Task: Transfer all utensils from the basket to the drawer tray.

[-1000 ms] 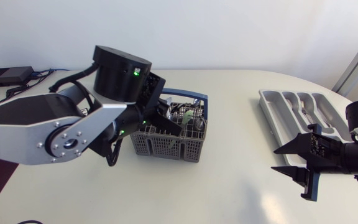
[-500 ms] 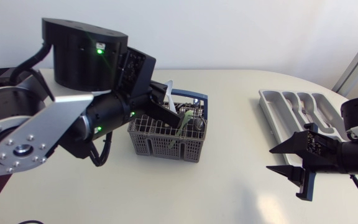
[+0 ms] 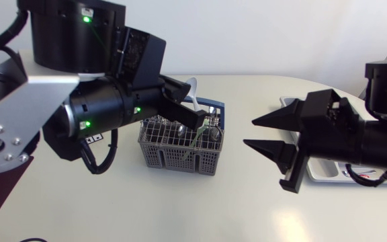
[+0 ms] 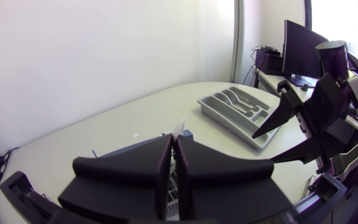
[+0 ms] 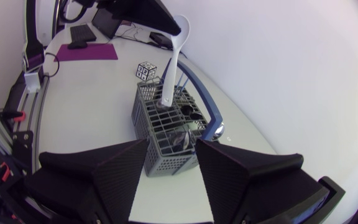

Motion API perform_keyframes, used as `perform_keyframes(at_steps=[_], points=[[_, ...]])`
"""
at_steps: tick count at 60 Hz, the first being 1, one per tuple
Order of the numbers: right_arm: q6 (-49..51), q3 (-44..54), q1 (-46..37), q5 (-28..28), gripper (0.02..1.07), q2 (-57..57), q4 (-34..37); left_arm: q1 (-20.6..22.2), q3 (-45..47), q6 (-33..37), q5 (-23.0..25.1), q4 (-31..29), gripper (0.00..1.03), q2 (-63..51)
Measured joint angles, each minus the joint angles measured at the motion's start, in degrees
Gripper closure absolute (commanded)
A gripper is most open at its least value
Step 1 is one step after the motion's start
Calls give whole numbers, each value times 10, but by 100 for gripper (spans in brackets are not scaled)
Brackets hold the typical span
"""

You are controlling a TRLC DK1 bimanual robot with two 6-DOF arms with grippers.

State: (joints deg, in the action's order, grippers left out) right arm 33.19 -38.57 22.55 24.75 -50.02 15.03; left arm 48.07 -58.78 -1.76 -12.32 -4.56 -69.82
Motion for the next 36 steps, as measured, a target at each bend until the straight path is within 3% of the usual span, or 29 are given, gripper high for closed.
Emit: perform_keyframes(at_steps=[8, 17, 21, 36], points=[[-65, -11, 31, -14, 49, -41, -60, -1, -12, -19, 21, -6, 100, -2], [-112, -30, 67, -38, 50, -85, -111, -23, -28, -54, 77, -20, 100, -16], [-123, -40, 82, -57, 59, -107, -128, -35, -34, -67, 95, -23, 100, -25], [-140, -79, 96, -77, 63, -184, -154, -65, -49, -102, 171, -25, 100, -55]])
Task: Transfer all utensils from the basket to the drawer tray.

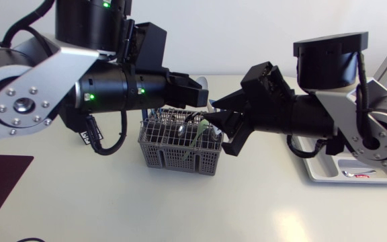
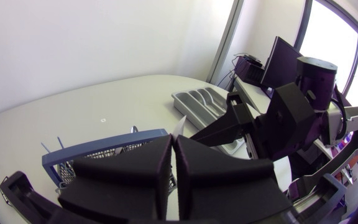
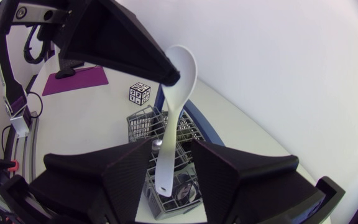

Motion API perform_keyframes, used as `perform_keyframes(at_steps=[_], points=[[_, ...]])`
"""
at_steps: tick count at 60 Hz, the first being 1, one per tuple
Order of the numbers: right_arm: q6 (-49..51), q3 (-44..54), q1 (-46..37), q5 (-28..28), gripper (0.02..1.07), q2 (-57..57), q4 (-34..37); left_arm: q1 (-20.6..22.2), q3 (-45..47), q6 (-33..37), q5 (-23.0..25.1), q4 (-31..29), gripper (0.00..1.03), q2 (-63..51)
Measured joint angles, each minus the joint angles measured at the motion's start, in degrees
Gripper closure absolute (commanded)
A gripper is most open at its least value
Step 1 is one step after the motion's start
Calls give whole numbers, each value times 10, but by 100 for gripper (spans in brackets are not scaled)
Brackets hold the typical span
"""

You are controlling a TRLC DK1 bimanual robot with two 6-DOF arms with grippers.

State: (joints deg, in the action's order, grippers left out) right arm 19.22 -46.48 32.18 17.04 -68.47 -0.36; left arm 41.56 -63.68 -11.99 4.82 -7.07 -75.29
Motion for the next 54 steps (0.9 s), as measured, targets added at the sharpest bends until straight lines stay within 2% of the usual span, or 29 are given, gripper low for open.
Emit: perform_keyframes(at_steps=[9, 21, 29, 41, 43, 48, 54], points=[[-5, -17, 2, -16, 79, -26, -12, -13, -3, -5, 14, 0, 100, -17], [-8, -20, 6, -23, 89, -39, -15, -13, -3, -5, 14, 3, 100, -23], [-8, -21, 12, -23, 101, -41, -15, -13, -3, -5, 14, 3, 100, -24], [-9, -27, 11, -30, 101, -43, -15, -13, -3, -5, 16, 2, 100, -24], [-9, -27, 11, -31, 101, -43, -15, -13, -3, -5, 17, 0, 96, -24], [-9, -27, 11, -32, 101, -43, -14, -13, -3, -5, 23, 0, 79, -24], [-9, -27, 12, -32, 101, -43, -14, -13, -4, -5, 28, 0, 51, -24]])
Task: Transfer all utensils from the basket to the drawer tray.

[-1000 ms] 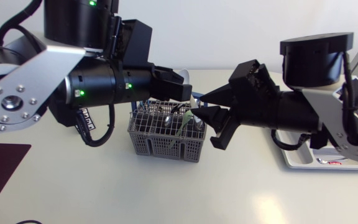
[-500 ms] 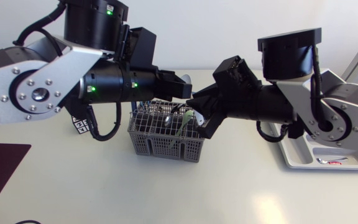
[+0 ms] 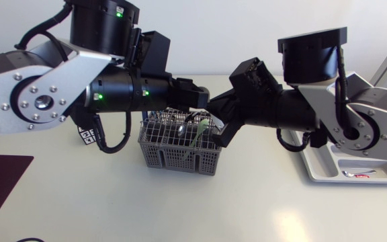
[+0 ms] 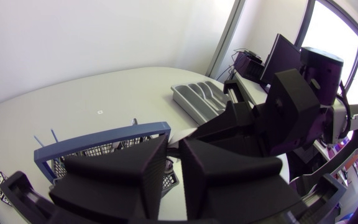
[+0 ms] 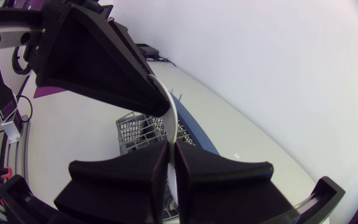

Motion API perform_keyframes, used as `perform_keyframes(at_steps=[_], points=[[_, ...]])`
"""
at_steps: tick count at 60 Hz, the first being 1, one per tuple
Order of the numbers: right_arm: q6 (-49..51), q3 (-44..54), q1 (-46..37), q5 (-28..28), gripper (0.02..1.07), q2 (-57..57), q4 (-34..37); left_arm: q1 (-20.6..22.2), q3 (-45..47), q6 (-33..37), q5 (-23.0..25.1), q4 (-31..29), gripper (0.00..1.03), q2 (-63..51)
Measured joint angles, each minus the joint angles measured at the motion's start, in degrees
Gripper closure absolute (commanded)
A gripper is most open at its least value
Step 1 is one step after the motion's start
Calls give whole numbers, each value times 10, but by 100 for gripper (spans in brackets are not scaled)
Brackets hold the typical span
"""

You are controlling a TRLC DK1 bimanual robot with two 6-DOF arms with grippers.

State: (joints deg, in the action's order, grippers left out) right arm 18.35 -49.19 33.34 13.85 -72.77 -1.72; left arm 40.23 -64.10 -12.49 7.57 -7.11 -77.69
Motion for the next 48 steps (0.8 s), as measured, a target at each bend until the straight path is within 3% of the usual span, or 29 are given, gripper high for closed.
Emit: perform_keyframes(at_steps=[11, 28, 38, 48], points=[[0, -2, 0, 3, 101, 0, 9, -5, -18, 0, 10, -12, 43, 0], [27, 2, -28, 73, 101, 35, 110, -45, -47, 12, 11, -7, 42, 24], [69, 7, -111, 144, 101, 74, 172, -74, -47, 29, 10, -24, 41, 42], [173, 7, -252, 220, 101, 98, 265, -83, -43, 69, 10, -49, 41, 46]])
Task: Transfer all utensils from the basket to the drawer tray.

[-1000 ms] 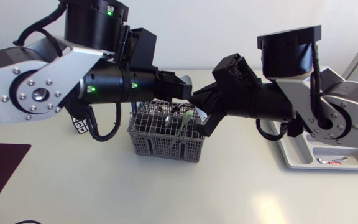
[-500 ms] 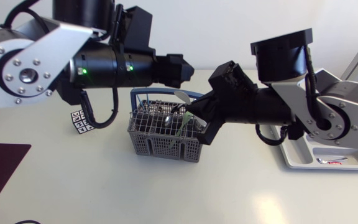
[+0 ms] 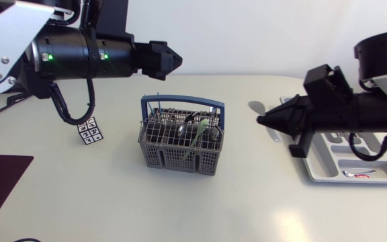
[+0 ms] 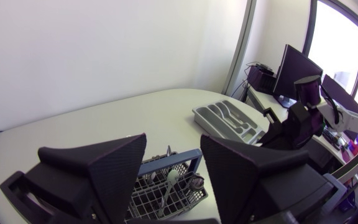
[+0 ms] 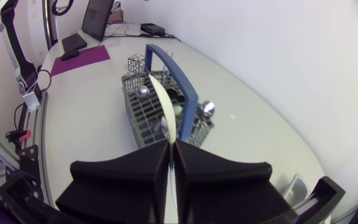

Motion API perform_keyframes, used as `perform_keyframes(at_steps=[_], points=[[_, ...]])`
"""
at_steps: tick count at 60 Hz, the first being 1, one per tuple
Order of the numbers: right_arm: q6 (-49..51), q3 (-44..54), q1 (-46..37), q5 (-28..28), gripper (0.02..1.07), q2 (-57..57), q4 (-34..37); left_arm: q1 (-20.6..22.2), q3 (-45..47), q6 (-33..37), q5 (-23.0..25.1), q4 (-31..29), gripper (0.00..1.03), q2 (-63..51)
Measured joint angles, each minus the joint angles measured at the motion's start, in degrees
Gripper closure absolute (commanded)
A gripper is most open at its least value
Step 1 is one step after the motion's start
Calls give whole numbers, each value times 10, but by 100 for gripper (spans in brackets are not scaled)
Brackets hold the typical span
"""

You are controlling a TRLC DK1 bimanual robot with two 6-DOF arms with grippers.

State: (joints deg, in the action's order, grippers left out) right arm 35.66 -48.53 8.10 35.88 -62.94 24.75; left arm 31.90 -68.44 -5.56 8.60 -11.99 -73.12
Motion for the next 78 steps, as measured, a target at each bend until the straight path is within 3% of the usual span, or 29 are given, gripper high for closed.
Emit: perform_keyframes(at_steps=[8, 15, 22, 31, 43, 54, 62, 66, 74, 78], points=[[148, -12, -154, 57, 101, -26, 104, -4, 23, 29, 0, -10, 41, 0], [290, -47, -262, 75, 101, -89, 188, -8, 46, 44, 0, -13, 41, -2], [428, -94, -350, 73, 101, -166, 262, -6, 63, 58, -3, -13, 41, -9], [569, -148, -428, 28, 101, -261, 299, -1, 80, 71, -12, -13, 41, -13], [691, -205, -489, -57, 101, -368, 303, 3, 96, 74, -16, -12, 41, -17], [748, -231, -516, -101, 100, -419, 275, 13, 107, 78, -20, -10, 41, -19], [775, -230, -525, -126, 96, -432, 232, 17, 116, 81, -24, -5, 41, -23], [783, -227, -527, -139, 89, -434, 210, 19, 122, 83, -25, -1, 41, -27], [800, -210, -533, -158, 87, -435, 183, 20, 133, 87, -26, -2, 41, -29], [806, -198, -537, -167, 76, -435, 171, 20, 133, 94, -27, -1, 41, -31]])
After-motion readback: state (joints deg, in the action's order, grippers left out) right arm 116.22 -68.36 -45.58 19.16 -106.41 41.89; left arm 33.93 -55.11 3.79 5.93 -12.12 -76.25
